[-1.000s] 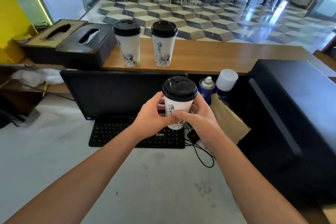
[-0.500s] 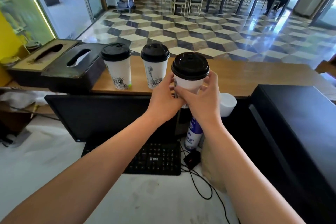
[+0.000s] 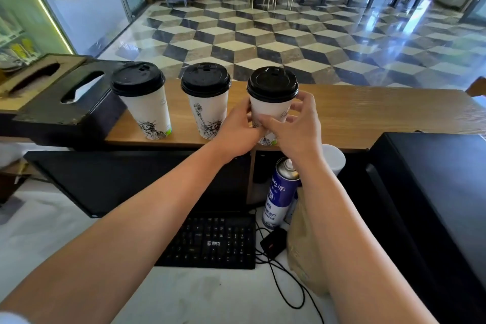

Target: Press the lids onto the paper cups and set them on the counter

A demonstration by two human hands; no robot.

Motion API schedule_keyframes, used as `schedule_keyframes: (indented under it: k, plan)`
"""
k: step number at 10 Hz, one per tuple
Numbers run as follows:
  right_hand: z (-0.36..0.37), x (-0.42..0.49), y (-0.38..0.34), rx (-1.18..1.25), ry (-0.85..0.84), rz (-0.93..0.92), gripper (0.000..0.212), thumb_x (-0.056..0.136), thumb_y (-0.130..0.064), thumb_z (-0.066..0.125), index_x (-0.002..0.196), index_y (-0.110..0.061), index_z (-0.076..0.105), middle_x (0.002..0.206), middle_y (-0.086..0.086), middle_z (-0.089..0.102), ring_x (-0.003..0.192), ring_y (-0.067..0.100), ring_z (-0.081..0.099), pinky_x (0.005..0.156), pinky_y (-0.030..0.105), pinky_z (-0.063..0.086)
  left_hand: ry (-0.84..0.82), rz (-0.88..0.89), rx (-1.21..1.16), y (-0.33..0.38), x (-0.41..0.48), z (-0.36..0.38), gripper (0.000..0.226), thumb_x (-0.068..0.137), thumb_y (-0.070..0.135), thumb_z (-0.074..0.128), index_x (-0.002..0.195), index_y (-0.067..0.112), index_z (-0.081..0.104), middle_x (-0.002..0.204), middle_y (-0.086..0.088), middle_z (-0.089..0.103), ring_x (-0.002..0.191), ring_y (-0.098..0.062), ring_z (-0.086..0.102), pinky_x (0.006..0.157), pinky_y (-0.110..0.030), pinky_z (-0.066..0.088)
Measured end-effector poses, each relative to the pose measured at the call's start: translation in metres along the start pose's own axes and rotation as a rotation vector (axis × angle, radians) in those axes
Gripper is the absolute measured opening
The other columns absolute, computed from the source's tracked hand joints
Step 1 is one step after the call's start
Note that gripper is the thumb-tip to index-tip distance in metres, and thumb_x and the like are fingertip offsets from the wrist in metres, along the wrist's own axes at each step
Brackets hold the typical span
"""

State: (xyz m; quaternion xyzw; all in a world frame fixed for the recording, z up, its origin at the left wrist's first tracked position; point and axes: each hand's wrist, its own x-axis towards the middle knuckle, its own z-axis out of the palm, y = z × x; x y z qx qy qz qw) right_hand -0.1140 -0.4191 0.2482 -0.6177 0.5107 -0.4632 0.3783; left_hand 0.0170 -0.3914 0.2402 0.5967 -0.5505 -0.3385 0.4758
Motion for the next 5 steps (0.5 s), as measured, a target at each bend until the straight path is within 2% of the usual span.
schedule_keyframes:
  k: [2,3,4,5]
  plan:
    - [-0.002,0.010,0.010,0.002,0.034,0.018,0.083,0.066,-0.031,0.092,0.132,-0.031,0.043,0.122,-0.007,0.061,0.101,0.011,0.066,0.087,0.044,0.059,-0.027,0.003,-0.029,-0.002,0.011,0.007,0.059,0.089,0.004,0.072,0.141,0.021,0.050,0.132,0.009,0.063,0.123,-0.013,0.059,0.091,-0.019,0.053]
    - [-0.005,0.009,0.008,0.000,0.033,0.013,0.082,0.066,-0.031,0.093,0.132,-0.030,0.044,0.120,-0.008,0.060,0.102,0.009,0.065,0.087,0.037,0.058,-0.033,-0.009,-0.055,-0.003,0.011,0.009,0.064,0.088,0.004,0.073,0.144,0.022,0.048,0.140,0.005,0.060,0.128,-0.018,0.057,0.099,-0.031,0.054]
    - [-0.006,0.007,0.008,-0.035,0.049,-0.008,0.084,0.066,-0.034,0.093,0.135,-0.026,0.045,0.123,-0.006,0.061,0.103,0.010,0.065,0.086,0.032,0.057,0.015,-0.027,-0.047,-0.001,0.008,0.010,0.068,0.087,0.005,0.073,0.146,0.023,0.044,0.148,0.004,0.053,0.125,-0.014,0.055,0.085,-0.017,0.051]
    - [-0.010,0.002,0.006,-0.078,0.071,-0.013,0.091,0.068,-0.037,0.091,0.142,-0.023,0.041,0.129,-0.002,0.059,0.106,0.015,0.064,0.088,0.032,0.054,0.070,-0.025,-0.005,0.005,0.003,0.011,0.073,0.087,0.008,0.074,0.150,0.021,0.040,0.149,0.001,0.051,0.124,-0.016,0.056,0.081,-0.017,0.048]
